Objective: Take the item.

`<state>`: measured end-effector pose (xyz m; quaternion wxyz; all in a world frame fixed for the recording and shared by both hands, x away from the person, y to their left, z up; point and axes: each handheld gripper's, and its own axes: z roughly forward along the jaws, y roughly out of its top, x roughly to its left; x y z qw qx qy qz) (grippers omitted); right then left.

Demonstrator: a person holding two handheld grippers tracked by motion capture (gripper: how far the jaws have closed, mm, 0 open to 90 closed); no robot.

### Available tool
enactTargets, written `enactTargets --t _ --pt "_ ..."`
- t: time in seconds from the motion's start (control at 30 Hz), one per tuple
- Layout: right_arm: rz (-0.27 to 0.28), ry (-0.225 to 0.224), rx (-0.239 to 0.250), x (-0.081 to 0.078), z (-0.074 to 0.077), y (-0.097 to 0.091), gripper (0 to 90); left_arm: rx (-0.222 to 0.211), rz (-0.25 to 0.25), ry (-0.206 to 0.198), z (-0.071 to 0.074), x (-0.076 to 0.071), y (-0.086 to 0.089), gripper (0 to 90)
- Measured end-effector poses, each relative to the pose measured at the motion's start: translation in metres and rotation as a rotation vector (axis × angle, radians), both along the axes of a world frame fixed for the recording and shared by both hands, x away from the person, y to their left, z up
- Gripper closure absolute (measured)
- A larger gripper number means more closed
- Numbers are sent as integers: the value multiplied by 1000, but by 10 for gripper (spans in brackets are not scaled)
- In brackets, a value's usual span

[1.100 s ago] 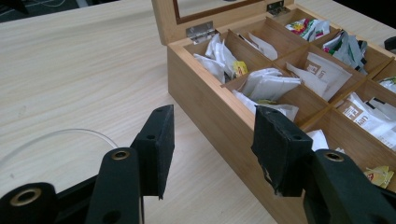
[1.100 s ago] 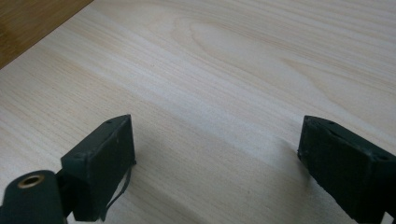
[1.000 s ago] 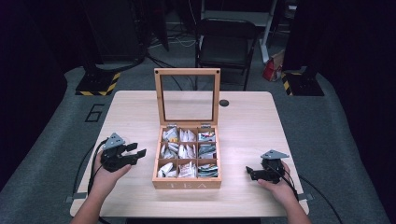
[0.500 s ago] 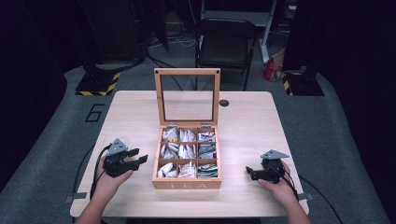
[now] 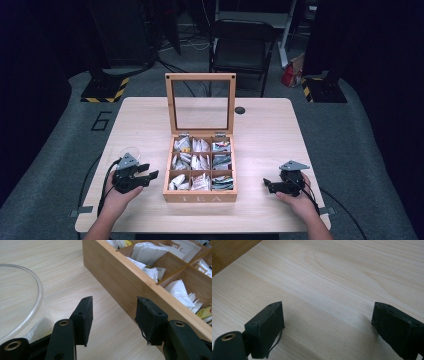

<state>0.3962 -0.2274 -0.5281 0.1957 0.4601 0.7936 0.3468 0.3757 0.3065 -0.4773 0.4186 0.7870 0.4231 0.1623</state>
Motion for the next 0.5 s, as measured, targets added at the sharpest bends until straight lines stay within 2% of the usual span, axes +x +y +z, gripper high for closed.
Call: enactTargets --t 0.27,0.37,0.43,0.5 --pt "0 0 0 0 0 0 102 -6 0 15 -4 2 -1 475" --pt "0 0 0 0 0 0 102 8 -4 10 -3 2 -1 472" --pt "0 0 0 0 0 0 102 36 -24 0 -3 2 -1 470" --pt "0 0 0 0 0 0 102 24 -19 10 -3 2 -1 466"
